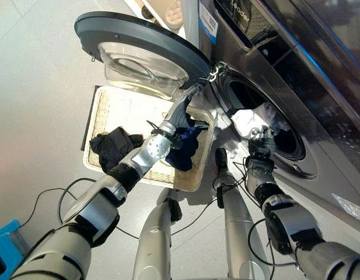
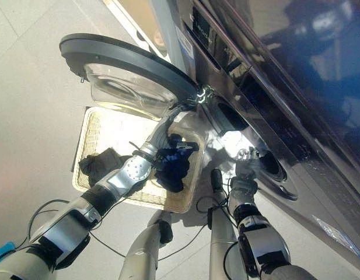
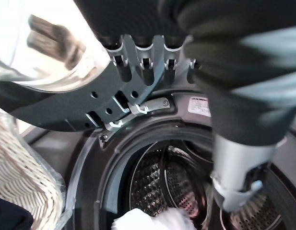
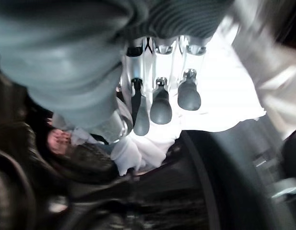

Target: Put the clothes into the washing machine.

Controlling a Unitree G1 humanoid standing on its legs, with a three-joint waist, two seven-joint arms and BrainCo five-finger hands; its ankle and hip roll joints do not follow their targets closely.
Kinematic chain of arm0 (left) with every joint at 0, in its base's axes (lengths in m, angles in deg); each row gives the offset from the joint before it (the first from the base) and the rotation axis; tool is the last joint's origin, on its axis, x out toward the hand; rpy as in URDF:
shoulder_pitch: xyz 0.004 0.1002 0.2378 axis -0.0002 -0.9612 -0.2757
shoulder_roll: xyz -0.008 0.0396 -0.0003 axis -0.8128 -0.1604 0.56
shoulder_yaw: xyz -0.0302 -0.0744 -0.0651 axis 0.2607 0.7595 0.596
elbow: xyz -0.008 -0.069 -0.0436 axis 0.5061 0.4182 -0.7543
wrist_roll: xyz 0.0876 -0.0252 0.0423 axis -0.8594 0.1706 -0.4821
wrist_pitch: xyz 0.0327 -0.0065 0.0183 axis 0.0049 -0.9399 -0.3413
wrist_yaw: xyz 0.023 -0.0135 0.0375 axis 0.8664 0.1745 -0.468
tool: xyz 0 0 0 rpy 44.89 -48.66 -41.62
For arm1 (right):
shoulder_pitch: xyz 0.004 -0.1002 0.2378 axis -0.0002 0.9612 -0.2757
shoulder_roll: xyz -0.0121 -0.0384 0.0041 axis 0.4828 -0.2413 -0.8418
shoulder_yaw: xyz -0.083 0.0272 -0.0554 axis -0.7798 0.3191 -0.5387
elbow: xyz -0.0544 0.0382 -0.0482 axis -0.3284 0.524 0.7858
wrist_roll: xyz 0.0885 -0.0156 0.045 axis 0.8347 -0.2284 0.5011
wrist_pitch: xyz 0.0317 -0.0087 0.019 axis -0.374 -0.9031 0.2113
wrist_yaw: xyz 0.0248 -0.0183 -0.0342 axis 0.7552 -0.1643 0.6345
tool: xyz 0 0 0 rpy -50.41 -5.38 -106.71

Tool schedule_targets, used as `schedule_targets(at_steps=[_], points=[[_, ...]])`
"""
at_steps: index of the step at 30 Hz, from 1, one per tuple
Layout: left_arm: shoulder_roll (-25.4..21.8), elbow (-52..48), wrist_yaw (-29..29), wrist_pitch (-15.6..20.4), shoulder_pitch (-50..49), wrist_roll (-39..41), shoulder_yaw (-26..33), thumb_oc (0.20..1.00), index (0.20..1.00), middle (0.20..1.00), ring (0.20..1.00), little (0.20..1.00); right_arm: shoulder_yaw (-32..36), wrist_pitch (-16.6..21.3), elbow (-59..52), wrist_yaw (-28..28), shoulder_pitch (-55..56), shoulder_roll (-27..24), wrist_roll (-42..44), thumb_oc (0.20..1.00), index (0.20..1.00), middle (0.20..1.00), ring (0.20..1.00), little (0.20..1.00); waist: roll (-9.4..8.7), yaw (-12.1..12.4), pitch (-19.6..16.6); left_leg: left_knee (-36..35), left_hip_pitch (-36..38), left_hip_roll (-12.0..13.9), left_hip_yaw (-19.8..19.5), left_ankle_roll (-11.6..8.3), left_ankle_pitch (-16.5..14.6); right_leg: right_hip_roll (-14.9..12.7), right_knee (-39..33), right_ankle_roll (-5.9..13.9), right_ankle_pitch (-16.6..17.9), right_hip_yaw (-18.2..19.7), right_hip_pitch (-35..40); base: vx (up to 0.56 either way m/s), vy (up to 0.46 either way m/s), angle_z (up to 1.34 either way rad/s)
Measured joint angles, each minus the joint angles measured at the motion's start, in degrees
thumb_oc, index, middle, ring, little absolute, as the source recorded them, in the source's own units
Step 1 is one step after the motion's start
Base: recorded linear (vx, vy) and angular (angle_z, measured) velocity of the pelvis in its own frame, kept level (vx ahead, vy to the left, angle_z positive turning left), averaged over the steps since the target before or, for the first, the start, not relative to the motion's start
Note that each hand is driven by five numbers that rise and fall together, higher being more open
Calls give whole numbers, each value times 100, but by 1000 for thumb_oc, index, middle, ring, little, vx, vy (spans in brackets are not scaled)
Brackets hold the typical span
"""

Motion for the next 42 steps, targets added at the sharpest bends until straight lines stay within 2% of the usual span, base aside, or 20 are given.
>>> schedule_targets(at_steps=[4,9,12,19,22,25,28,31,35,36,39,42], points=[[112,2,33,-4,-78,62,5,1000,1000,1000,1000,1000,140,60,-49,-37,-408,-201,40,200,200,200,200,200,134,107,-5,31,-151,7,-83,13,10,0,-9,-6,14,-56,-95,-14,-50,4],[111,51,174,-11,-288,162,-12,1000,1000,1000,1000,1000,365,294,-493,-140,-461,-167,86,200,200,200,200,200,138,168,-6,102,-304,53,-237,23,17,16,-13,-34,24,-218,-137,-13,-66,10],[77,58,234,-9,-298,165,-22,1000,1000,1000,1000,1000,347,468,-412,-283,-491,-371,86,200,200,200,200,200,138,279,-6,110,-350,32,-268,46,34,-40,-14,-36,24,-296,-144,-15,-61,10],[-233,-111,351,4,-137,225,-250,1000,1000,1000,1000,1000,369,710,-35,-529,-837,-864,126,200,200,200,200,200,138,303,-5,122,-572,-9,-329,77,62,-106,-6,1,16,-389,-317,-14,-40,7],[-455,-449,406,-2,-100,411,-303,1000,1000,1000,1000,1000,513,1065,-35,-689,-1131,-1171,150,200,200,200,200,200,158,356,5,122,-677,-16,-410,131,104,-133,-11,-28,36,-495,-365,-30,-73,9],[-655,-748,476,0,91,460,-523,1000,1000,1000,1000,1000,738,1705,-307,-985,-1429,-1430,167,200,200,200,200,200,184,469,16,121,-723,-21,-445,132,106,-160,-5,-37,31,-575,-396,-15,-48,6],[-692,-747,493,-5,148,619,-592,1000,1000,1000,1000,1000,775,2183,-341,-1219,-1546,-1550,167,200,200,200,200,200,184,459,16,149,-803,-57,-548,133,106,-214,2,-37,15,-699,-409,-1,-14,13],[-773,-745,493,-30,157,750,-711,1000,1000,1000,1000,1000,935,2471,-310,-1344,-1546,-1568,167,200,200,200,200,200,183,443,16,149,-815,-104,-554,135,106,-274,22,-16,2,-716,-423,-8,-7,6],[-768,-746,473,-57,233,833,-710,1000,1000,1000,1000,1000,940,2595,-186,-1412,-1479,-1622,167,200,200,200,200,200,183,426,16,150,-816,-140,-557,141,109,-318,59,1,-10,-732,-434,-6,-1,3],[-768,-746,460,-62,241,832,-711,1000,1000,1000,1000,1000,937,2586,-167,-1426,-1449,-1630,167,1000,1000,1000,1000,1000,183,420,16,149,-818,-143,-556,145,112,-322,62,2,-11,-733,-440,0,0,0],[-769,-746,442,-124,248,833,-730,1000,1000,1000,1000,1000,907,2444,53,-1480,-1417,-1700,167,1000,1000,1000,1000,1000,183,389,16,148,-819,-152,-555,152,117,-332,69,4,-11,-733,-443,0,0,0],[-754,-746,404,-155,256,832,-752,1000,1000,1000,1000,1000,801,2066,92,-1524,-1330,-1717,167,1000,1000,1000,1000,1000,183,267,16,144,-826,-168,-554,154,118,-350,70,13,-10,-734,-451,0,0,0]])
